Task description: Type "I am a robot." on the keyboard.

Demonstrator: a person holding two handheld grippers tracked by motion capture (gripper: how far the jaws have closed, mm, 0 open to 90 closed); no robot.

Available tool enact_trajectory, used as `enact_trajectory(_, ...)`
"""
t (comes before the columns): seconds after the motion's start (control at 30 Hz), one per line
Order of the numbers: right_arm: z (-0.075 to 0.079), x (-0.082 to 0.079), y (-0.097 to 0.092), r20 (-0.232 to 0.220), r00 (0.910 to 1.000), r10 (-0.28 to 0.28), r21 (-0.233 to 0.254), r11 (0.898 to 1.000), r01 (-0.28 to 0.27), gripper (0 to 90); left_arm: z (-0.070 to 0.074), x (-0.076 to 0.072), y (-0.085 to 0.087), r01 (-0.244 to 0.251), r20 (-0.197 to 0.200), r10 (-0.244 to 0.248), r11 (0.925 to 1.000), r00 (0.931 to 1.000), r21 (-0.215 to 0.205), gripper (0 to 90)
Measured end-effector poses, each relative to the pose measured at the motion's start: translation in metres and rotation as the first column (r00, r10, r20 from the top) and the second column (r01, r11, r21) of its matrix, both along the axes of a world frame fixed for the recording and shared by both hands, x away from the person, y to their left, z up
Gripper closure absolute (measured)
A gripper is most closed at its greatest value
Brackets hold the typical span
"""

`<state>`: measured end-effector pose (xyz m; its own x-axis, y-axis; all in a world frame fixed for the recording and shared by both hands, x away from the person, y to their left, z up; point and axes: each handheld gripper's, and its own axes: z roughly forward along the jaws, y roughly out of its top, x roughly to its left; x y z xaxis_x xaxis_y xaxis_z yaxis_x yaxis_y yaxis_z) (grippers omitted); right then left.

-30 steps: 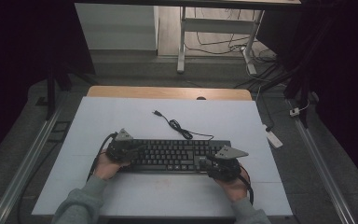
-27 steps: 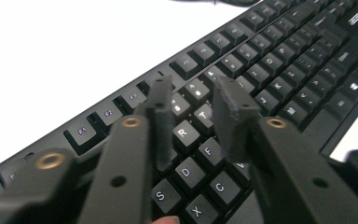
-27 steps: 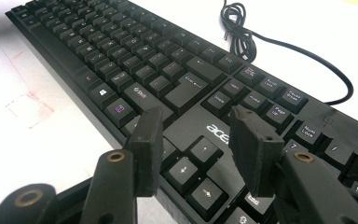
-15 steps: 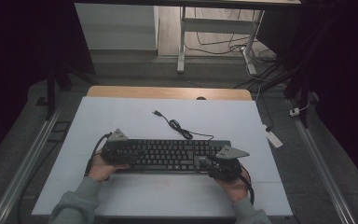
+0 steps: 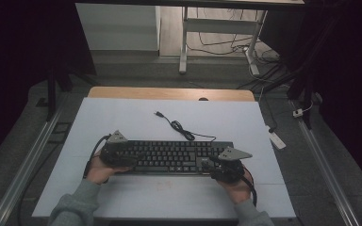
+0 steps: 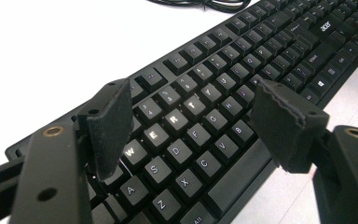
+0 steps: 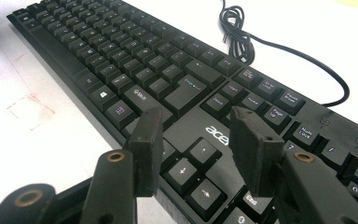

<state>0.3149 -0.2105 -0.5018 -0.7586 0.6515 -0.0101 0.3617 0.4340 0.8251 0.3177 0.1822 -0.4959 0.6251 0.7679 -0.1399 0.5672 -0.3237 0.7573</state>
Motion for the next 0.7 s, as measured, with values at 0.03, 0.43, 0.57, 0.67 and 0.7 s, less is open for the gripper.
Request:
enact_trajectory(0.03, 0.000, 0.000, 0.000, 0.001, 1.0000, 0.001, 0.000, 1.000, -0.001, 55.0, 0.000, 0.000, 0.000, 0.000, 0.000, 0.000, 1.0000, 1.0000, 0.000, 29.3)
enact_trajectory(0.43, 0.004, 0.002, 0.014, 0.003, 0.9996, 0.029, 0.017, 0.999, -0.029, 54.6, -0.003, 0.001, -0.003, 0.012, -0.011, -0.012, 0.9997, 0.9999, 0.021, 28.0)
enact_trajectory(0.57, 0.005, 0.003, 0.021, 0.006, 0.9992, 0.039, 0.021, 0.999, -0.039, 54.6, -0.003, 0.001, -0.004, 0.017, -0.011, -0.016, 0.9994, 0.9998, 0.029, 27.7)
enact_trajectory(0.67, 0.006, 0.004, 0.026, 0.004, 0.9988, 0.049, 0.021, 0.999, -0.050, 54.6, -0.003, 0.001, -0.004, 0.017, -0.013, -0.016, 0.9995, 0.9998, 0.029, 27.7)
enact_trajectory(0.7, 0.006, 0.004, 0.027, 0.002, 0.9986, 0.053, 0.021, 0.998, -0.053, 54.6, -0.003, 0.001, -0.005, 0.020, -0.013, -0.020, 0.9993, 0.9997, 0.033, 27.7)
